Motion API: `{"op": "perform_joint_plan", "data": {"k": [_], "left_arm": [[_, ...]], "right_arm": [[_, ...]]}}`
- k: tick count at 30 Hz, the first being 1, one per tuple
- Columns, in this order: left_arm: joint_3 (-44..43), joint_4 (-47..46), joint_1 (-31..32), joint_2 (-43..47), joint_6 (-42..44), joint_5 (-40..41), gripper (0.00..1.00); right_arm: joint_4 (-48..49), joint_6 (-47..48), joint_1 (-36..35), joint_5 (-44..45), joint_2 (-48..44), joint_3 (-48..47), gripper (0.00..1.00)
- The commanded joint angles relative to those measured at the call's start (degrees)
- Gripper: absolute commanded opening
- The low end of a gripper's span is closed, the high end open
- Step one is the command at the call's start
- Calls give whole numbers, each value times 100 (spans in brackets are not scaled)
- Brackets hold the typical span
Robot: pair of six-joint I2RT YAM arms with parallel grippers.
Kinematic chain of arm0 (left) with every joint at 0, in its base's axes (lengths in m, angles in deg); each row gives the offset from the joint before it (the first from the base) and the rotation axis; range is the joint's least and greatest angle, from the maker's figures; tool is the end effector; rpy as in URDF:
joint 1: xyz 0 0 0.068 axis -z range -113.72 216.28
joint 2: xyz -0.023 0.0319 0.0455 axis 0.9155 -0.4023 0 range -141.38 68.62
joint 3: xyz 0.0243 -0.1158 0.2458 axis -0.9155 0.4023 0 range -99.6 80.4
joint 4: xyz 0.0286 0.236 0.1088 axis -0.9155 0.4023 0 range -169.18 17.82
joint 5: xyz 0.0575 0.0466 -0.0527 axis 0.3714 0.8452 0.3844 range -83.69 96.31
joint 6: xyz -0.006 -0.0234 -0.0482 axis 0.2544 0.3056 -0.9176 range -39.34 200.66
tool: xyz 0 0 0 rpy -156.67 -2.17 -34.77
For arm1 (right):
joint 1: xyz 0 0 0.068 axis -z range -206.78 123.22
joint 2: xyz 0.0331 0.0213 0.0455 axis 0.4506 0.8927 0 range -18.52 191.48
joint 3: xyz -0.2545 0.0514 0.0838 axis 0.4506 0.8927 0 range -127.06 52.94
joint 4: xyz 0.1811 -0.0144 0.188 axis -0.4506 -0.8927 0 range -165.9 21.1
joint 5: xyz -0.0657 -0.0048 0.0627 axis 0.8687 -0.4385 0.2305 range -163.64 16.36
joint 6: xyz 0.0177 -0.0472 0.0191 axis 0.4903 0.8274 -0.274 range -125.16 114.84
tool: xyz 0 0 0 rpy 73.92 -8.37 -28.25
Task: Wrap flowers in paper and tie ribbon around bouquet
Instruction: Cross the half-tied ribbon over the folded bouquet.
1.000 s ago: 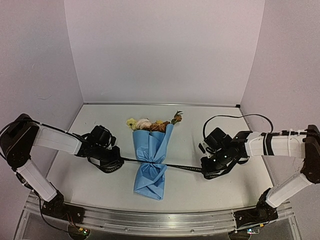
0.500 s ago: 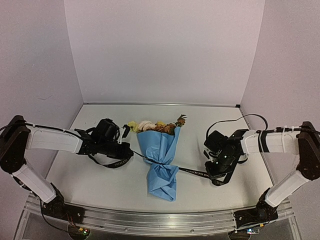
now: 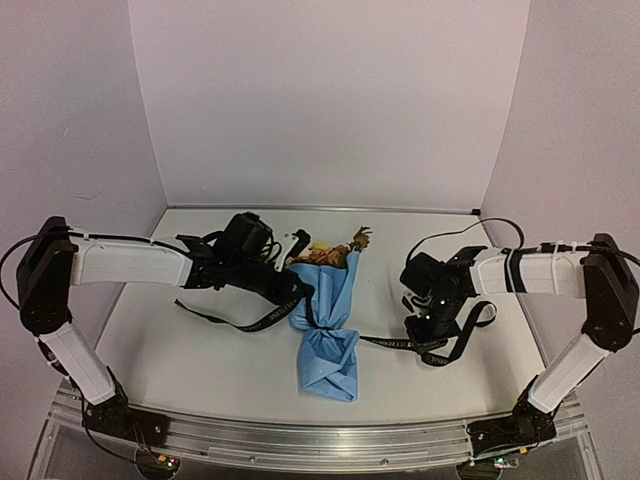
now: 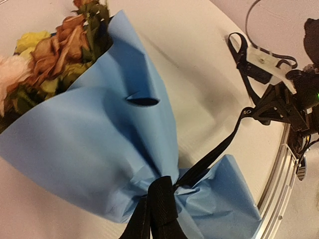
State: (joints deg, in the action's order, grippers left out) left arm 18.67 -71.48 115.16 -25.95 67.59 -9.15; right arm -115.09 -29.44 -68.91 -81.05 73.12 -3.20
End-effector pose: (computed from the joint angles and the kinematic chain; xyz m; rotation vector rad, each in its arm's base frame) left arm 0.2306 -0.2787 0.2239 0.8799 2.2358 -0.8476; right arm 0.2028 0.1896 0.1758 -0.4917 3.0379 0.2892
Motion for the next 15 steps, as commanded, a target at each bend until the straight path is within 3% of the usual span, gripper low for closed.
{"op": "perform_joint_plan", "data": {"k": [1, 10, 15], "left_arm": [[-653, 98, 308, -399, 505, -329, 6], [-1576, 421, 885, -1268, 1067, -480, 9], [-1722, 338, 1009, -1384, 1236, -544, 18]], "right_arm": [[-113, 0, -11, -90, 227, -360, 0], [-29, -150, -85, -252, 585, -660, 0], [30, -247, -85, -287, 660, -712, 0]]}}
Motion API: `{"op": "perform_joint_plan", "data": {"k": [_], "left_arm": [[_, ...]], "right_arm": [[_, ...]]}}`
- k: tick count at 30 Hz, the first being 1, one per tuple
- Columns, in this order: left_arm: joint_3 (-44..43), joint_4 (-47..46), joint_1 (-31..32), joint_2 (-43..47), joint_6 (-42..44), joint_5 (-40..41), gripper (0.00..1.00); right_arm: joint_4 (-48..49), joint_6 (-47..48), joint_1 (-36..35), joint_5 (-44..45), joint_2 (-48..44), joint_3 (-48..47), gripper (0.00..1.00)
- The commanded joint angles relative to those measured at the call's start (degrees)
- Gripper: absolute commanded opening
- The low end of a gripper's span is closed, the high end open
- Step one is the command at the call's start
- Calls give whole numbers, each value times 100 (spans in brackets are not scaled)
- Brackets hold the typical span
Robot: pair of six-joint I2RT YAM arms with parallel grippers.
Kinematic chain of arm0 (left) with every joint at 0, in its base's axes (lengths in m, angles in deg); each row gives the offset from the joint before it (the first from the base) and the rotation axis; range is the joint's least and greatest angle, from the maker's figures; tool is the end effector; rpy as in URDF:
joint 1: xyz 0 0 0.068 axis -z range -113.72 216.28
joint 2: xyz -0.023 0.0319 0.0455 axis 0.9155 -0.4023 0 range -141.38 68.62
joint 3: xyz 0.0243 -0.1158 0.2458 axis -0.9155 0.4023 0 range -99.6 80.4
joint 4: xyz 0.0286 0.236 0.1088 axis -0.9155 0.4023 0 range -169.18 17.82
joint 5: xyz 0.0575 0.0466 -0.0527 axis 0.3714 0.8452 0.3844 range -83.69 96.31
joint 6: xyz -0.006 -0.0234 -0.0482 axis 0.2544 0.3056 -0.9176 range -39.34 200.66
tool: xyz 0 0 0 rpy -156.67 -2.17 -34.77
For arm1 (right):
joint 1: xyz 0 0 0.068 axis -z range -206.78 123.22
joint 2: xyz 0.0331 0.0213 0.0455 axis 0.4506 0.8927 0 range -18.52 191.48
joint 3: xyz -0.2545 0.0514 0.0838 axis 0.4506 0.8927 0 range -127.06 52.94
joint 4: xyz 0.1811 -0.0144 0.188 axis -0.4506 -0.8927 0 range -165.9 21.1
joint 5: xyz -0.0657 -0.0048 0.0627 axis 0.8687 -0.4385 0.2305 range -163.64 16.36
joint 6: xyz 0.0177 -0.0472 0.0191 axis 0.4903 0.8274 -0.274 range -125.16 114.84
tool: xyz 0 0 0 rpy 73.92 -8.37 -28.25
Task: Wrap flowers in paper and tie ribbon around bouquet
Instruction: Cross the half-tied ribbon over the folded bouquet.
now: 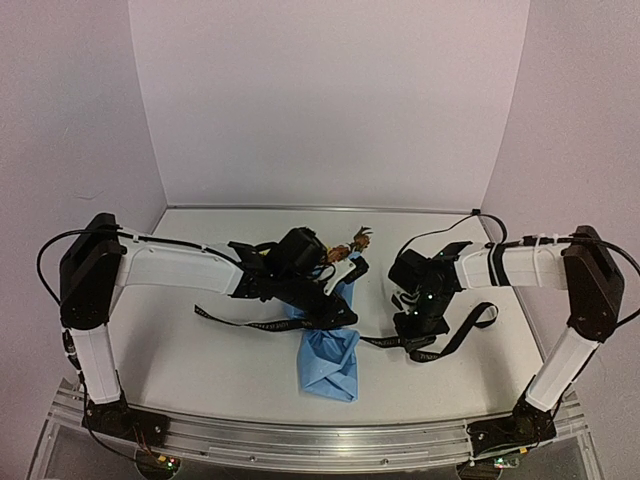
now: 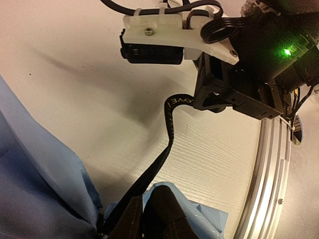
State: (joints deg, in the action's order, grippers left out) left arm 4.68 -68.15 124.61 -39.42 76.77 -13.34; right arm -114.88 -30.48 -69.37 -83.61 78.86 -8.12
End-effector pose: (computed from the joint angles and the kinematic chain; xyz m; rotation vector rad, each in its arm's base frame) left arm 0.2097 -0.3629 0.2105 1.2883 2.1032 -0.9127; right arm 0.2177 0.2085 0.1705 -0.4847 3.0706 0.3417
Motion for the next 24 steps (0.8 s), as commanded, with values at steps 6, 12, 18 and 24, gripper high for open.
{"op": "perform_joint_plan", "data": {"k": [6, 12, 18, 24], "left_arm": [[-446, 2, 125, -152, 564, -286, 16], [-505, -4, 166, -135, 711, -352, 19], [-480, 3, 181, -161, 773, -434, 20], [-668, 80, 272, -377, 871, -546, 16]], "right_arm": [[9, -249, -38, 10, 140, -316, 0], [7, -426, 18, -172, 190, -510, 0], [4, -561, 115, -377, 243, -618, 0], [9, -735, 319, -795, 251, -731, 0]]}}
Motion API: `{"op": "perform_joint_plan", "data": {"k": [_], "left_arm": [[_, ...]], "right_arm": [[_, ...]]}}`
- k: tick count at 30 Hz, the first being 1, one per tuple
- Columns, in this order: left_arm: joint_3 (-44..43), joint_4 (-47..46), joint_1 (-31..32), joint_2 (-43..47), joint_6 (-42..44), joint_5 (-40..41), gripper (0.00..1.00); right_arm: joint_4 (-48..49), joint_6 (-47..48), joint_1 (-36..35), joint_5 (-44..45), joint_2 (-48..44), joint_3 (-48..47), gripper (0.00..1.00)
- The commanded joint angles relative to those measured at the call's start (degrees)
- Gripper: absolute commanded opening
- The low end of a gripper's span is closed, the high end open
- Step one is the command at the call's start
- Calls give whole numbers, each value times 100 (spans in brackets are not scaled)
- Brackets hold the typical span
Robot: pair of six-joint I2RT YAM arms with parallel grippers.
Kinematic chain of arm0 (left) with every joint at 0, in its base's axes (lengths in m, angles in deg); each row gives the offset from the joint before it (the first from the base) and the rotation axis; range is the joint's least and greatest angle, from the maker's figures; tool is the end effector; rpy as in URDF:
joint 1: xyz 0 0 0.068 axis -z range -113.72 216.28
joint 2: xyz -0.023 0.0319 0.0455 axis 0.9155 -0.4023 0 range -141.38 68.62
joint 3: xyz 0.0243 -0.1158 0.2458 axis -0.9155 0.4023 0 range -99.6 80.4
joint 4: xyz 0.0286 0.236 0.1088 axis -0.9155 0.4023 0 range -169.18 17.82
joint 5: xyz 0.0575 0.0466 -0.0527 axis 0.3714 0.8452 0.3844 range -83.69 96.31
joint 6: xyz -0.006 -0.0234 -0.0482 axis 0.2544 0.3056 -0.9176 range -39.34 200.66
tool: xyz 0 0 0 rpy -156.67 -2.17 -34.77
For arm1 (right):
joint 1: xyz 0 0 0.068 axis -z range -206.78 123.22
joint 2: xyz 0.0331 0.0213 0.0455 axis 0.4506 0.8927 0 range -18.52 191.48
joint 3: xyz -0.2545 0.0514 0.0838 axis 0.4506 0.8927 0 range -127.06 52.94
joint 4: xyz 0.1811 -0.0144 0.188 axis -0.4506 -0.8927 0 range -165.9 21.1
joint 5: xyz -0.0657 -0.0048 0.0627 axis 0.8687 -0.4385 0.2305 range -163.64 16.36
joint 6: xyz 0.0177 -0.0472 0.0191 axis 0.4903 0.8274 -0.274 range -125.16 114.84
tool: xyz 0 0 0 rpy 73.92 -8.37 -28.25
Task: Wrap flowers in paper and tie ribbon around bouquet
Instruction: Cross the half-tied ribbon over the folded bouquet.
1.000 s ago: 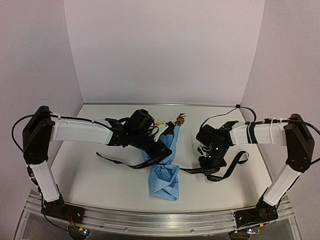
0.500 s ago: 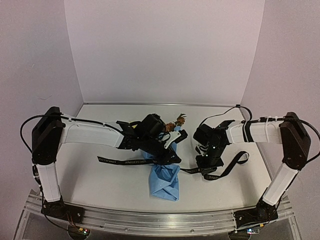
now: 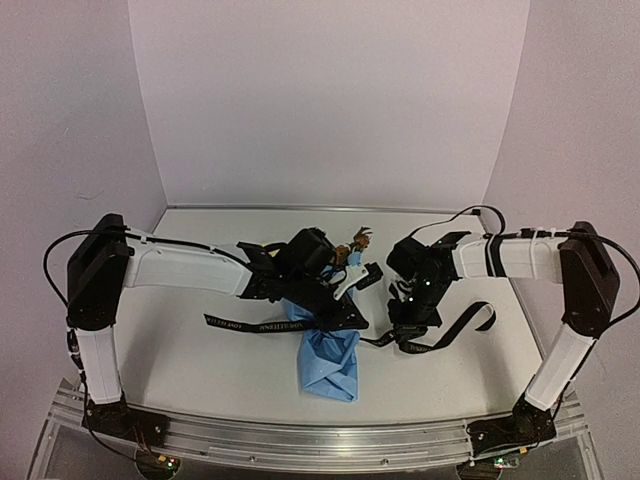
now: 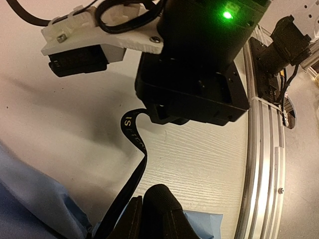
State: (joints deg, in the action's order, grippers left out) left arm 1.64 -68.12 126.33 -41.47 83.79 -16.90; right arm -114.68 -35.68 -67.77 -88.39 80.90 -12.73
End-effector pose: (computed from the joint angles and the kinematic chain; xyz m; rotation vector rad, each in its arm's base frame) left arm 0.2023 -0.3795 0.2134 1.4590 1.9527 -0.9487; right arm 0.2355 0.2167 0.1811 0.3195 -3.0840 -0.4916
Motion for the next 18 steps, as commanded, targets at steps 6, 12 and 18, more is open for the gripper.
{"op": "perform_joint_plan", "data": {"k": [6, 12, 18], "left_arm": [[-570, 164, 178, -424, 285, -163, 18], [-492, 48, 179, -531, 295, -44, 20], [-199, -375, 182, -364, 206, 316, 32]], "right_arm": [[-16, -439, 415, -872, 109, -599, 0], [-41, -676, 434, -1278, 86, -1075, 0], [-127, -790, 433, -1599, 240, -1583, 0]]}}
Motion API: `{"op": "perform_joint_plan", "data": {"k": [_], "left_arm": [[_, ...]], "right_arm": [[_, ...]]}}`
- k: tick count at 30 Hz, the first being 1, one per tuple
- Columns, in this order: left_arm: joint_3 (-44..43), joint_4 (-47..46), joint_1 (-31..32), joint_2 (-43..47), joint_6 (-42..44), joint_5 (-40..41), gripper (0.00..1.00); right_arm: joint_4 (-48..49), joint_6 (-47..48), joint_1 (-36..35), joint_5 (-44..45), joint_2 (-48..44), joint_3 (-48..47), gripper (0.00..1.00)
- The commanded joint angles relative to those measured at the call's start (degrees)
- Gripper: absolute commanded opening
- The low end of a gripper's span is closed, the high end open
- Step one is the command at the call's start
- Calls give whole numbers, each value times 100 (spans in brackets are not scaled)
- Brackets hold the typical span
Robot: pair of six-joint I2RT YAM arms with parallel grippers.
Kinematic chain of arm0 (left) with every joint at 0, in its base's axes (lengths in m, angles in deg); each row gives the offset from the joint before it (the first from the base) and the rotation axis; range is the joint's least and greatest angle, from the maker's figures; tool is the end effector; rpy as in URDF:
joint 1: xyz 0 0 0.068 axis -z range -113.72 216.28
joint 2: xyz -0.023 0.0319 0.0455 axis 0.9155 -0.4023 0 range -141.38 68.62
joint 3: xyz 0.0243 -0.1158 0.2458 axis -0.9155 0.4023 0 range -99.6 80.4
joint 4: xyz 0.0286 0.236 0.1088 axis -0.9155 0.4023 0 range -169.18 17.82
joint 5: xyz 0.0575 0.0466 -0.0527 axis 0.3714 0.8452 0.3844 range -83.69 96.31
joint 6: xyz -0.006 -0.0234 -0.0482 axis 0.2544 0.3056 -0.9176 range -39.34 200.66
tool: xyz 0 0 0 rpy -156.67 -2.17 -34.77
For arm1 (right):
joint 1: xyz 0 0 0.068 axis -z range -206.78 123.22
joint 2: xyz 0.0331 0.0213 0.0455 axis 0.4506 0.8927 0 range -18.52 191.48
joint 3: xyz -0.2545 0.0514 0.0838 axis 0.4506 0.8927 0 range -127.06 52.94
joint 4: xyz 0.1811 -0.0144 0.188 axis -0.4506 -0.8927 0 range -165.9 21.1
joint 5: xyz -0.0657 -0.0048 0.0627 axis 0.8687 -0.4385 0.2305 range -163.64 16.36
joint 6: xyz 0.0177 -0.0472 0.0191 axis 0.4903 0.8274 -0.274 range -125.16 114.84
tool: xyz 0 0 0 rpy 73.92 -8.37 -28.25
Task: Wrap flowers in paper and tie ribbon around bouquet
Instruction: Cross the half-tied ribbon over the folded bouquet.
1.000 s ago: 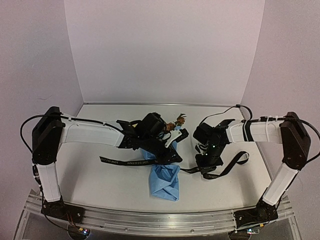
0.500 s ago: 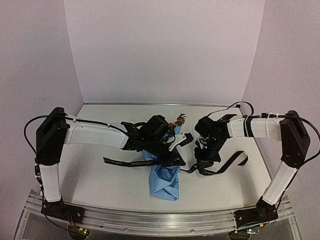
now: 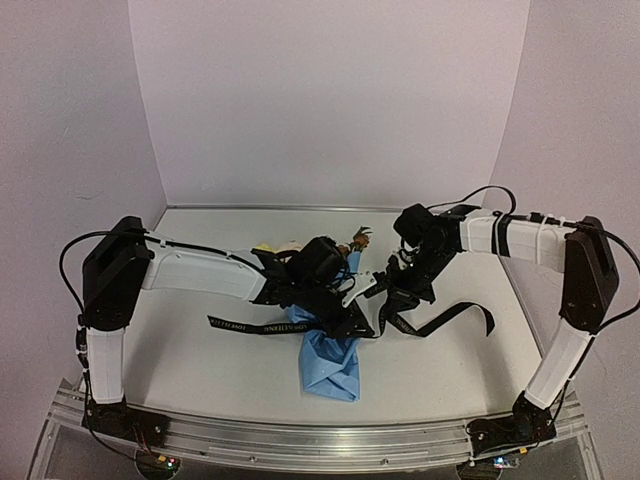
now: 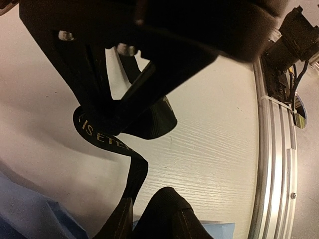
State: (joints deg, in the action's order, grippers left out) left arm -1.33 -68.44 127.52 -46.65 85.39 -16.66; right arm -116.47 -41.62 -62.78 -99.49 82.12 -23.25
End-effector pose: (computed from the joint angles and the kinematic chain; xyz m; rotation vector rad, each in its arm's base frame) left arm 0.2025 -0.3980 0.1924 1.5163 1.9491 -0.9315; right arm 0.2735 0.2179 0.2254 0.0972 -3.0102 -0.8386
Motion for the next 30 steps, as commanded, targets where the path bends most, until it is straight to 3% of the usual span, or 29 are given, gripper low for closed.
{"op": "perform_joint_plan", "data": {"k": [1, 8, 16, 30], "left_arm": [[163, -433, 64, 207, 29, 343, 36], [520, -905, 59, 511, -102, 535, 44], [665, -1048, 57, 538, -243, 343, 32], [266, -822, 90, 278, -1, 189, 29]], "right_arm": [[-10, -164, -61, -512, 151, -618, 0], [-237, -40, -57, -599, 317, -978, 0], [-177, 75, 135, -806, 133, -544, 0], [-68, -283, 619, -2250, 572, -1271, 0]]}}
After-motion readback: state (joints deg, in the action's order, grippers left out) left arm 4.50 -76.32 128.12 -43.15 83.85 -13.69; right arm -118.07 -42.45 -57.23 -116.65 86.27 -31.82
